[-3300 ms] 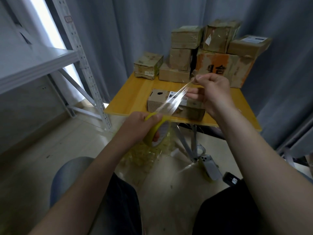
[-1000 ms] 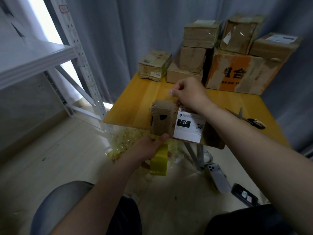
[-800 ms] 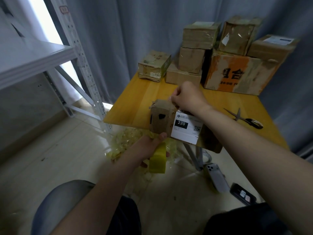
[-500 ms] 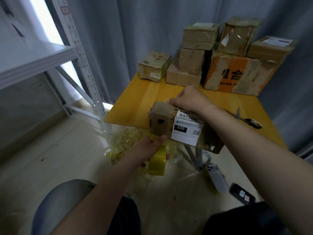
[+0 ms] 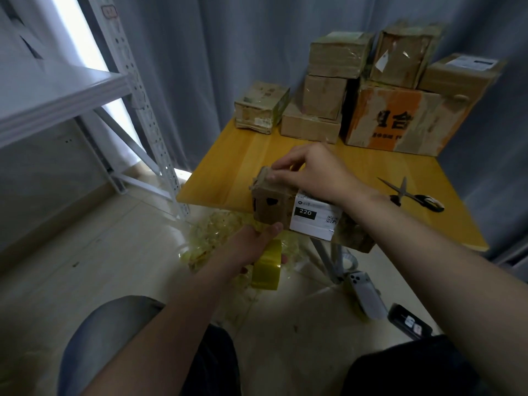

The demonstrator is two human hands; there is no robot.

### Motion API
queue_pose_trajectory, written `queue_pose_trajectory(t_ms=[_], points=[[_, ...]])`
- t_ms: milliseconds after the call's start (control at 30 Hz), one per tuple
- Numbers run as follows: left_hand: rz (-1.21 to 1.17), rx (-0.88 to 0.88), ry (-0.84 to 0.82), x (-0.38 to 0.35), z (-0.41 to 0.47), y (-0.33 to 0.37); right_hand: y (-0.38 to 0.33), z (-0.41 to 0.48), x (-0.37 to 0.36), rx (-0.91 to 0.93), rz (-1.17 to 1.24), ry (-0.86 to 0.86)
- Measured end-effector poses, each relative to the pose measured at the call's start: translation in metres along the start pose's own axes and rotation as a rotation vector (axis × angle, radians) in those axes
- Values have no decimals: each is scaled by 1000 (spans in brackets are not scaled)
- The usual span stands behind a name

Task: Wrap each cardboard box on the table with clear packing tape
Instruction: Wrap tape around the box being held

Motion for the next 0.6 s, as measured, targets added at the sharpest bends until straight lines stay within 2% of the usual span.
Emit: queue_pose_trajectory(t_ms=[133,333,467,600], points=[[16,-7,-10,0,1,-1,2,5,0,-31,30,-130],[-5,-21,-9,-1,-4,3,8,16,-1,-99,-107,-317],[-56,-94,50,0,-8,11,13,33,13,-130,-61,-313],[-307,-206,49,0,-10,24,3,54,32,-32,-264,-162]])
Point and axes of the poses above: each hand's wrist, its own z-axis towards the middle knuckle, its own x-axis out of the back of the hand, y = z × x, the point moved 1 cm from there along z, towards the middle knuckle, and after that the axes turned 3 degrees about -y, right-handed, at the moved point
